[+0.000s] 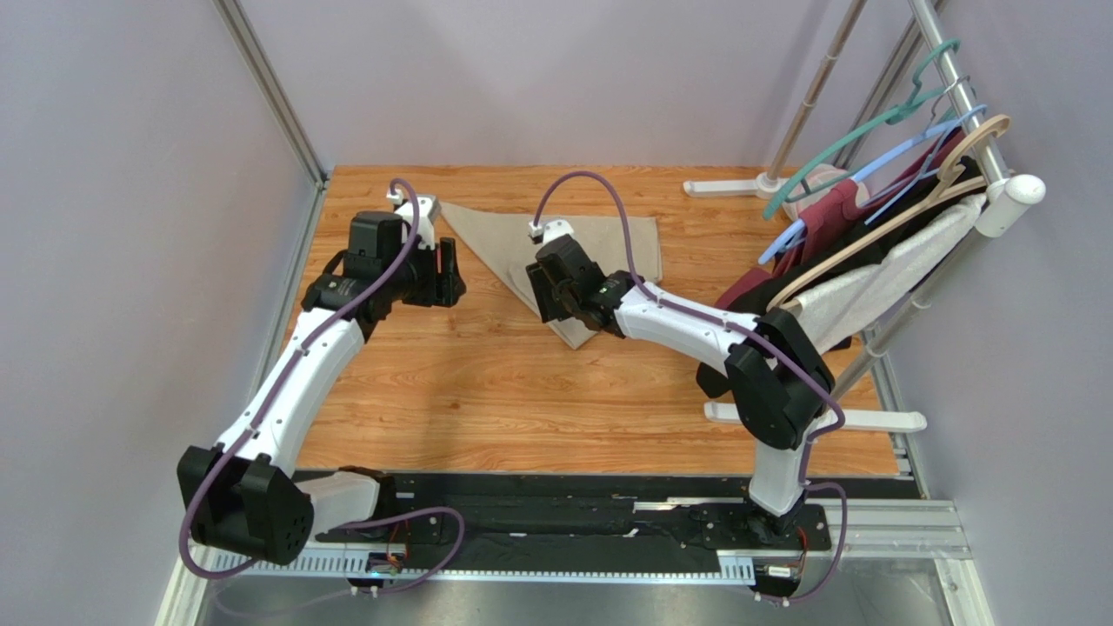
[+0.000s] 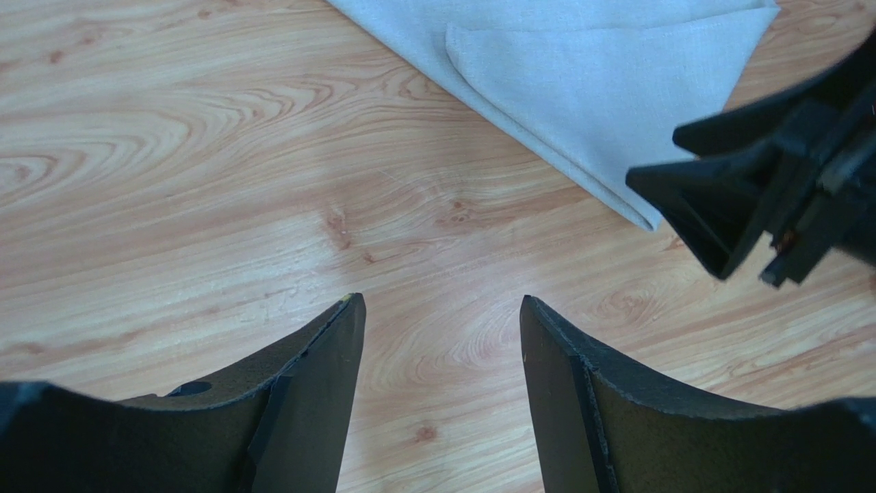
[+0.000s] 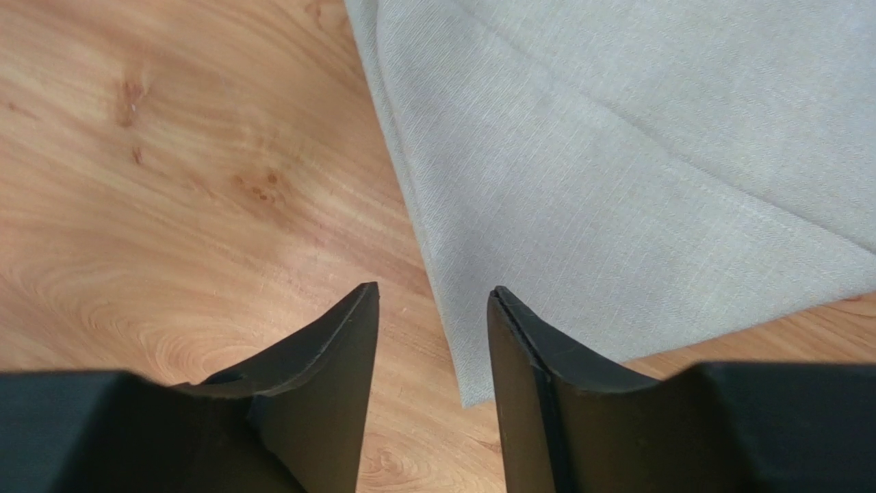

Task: Fold the napkin, place the utensils inside, and roll it up
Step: Fold the napkin

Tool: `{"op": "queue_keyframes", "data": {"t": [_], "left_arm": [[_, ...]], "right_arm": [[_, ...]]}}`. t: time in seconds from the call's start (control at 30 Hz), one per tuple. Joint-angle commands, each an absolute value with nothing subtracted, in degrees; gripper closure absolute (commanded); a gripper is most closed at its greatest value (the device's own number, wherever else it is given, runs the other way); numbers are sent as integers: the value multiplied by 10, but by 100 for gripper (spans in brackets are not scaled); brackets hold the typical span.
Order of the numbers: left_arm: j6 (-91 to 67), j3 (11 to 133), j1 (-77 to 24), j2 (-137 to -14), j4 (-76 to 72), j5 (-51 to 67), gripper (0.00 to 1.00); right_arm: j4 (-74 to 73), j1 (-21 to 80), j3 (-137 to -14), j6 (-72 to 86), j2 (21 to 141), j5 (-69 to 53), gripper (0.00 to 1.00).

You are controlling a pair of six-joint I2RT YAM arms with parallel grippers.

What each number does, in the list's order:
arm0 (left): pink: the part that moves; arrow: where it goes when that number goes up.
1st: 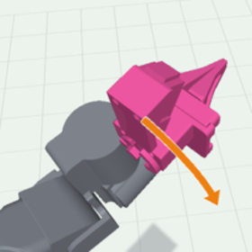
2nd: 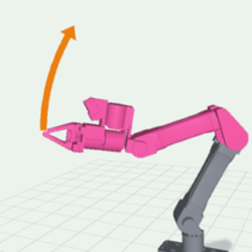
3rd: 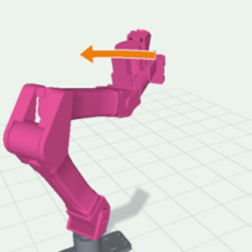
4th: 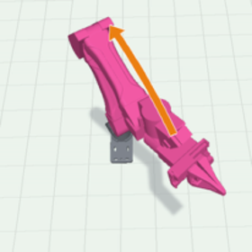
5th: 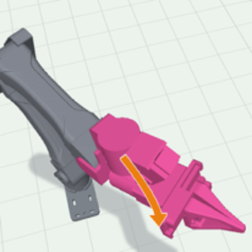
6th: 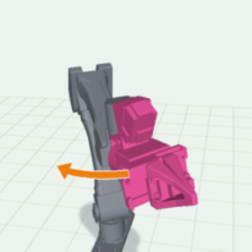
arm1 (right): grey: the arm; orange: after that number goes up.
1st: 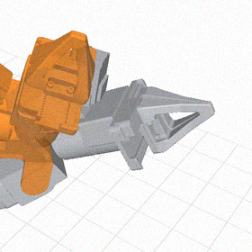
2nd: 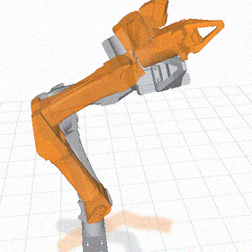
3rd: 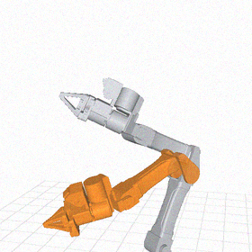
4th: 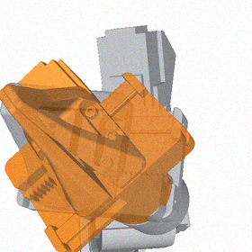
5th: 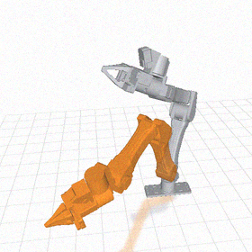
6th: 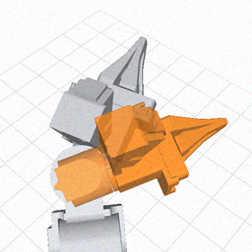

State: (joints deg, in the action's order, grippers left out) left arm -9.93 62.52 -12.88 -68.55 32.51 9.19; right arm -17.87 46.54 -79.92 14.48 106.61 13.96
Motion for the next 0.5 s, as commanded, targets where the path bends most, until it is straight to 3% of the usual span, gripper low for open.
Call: {"op": "queue_keyframes", "data": {"t": [0.0, 0.47], "left_arm": [[-138, 639, -104, -709, 287, 155, 34], [-155, 634, -62, -726, 281, 203, 35]], "right_arm": [[-124, 490, -772, 112, 1055, 152, 55], [-113, 519, -882, -20, 1189, 248, 57]]}}
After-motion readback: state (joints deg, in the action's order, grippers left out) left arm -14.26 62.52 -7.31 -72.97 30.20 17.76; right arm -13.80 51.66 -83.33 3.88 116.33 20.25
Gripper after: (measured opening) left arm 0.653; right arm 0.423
